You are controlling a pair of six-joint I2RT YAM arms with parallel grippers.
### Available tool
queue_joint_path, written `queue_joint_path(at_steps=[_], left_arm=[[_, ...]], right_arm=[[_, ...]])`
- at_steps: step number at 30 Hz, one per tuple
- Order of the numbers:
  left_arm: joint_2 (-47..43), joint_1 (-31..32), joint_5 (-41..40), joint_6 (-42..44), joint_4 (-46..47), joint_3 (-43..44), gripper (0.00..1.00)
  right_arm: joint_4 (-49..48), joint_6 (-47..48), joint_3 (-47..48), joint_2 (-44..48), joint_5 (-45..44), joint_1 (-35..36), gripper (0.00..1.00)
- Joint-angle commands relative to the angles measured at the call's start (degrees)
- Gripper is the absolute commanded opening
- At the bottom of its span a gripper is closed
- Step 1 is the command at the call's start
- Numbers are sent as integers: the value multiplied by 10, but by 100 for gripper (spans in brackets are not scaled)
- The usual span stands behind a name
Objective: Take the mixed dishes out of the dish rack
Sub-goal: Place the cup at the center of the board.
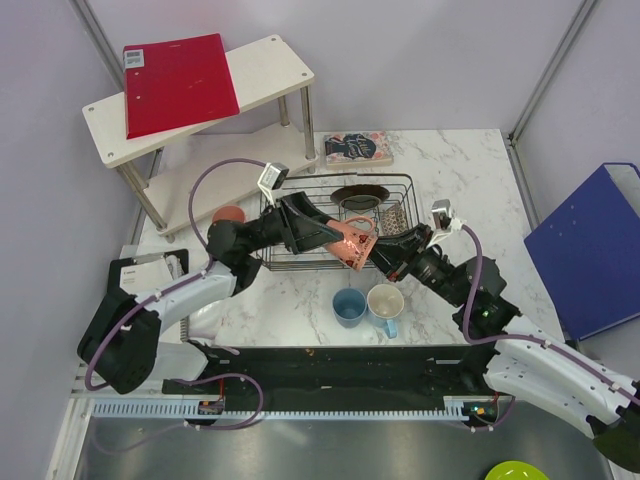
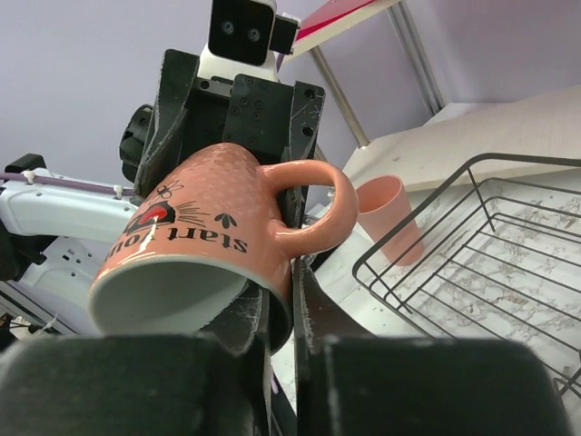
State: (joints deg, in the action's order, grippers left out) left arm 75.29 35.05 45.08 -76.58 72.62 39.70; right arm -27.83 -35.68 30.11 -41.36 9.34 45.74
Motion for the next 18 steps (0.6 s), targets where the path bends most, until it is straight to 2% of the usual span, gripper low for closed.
queue_joint_path(at_steps=[1, 2, 3, 4, 5, 6, 7, 8, 9, 10, 13, 14, 15, 18], left_arm=[[-26, -2, 3, 23, -17, 8, 2], [-42, -2, 5, 42, -52, 12, 2], [-52, -2, 7, 68, -91, 19, 12], [-63, -2, 11, 134, -149, 40, 20], [-78, -2, 7, 174, -264, 55, 30], [-102, -2, -2, 214, -339, 71, 50], [-114, -2, -31, 292, -401, 105, 59], [-124, -2, -53, 328, -518, 122, 66], [-142, -2, -77, 357, -561, 137, 77], [-150, -2, -128, 405, -598, 161, 79], [-170, -2, -233, 465, -722, 195, 82], [-173, -2, -256, 475, -751, 201, 82], [-175, -2, -276, 483, -791, 207, 82], [-194, -2, -307, 502, -819, 203, 81]], right_arm=[[-1, 1, 39, 11, -4, 3, 0], [27, 5, 50, 14, -6, 1, 0], [49, 17, 59, 15, -13, 2, 0], [74, 25, 71, 18, -25, 2, 0], [130, 34, 99, 18, -33, 2, 0], [163, 46, 116, 16, -42, 2, 0], [197, 66, 135, 7, -53, 2, 0], [258, 73, 170, 3, -84, 3, 0], [285, 79, 186, -2, -102, 2, 0], [319, 91, 201, -14, -119, 2, 0], [443, 117, 274, -62, -163, 3, 0], [505, 144, 314, -78, -165, 2, 0], [532, 158, 331, -92, -170, 3, 0], [591, 196, 360, -120, -181, 3, 0]])
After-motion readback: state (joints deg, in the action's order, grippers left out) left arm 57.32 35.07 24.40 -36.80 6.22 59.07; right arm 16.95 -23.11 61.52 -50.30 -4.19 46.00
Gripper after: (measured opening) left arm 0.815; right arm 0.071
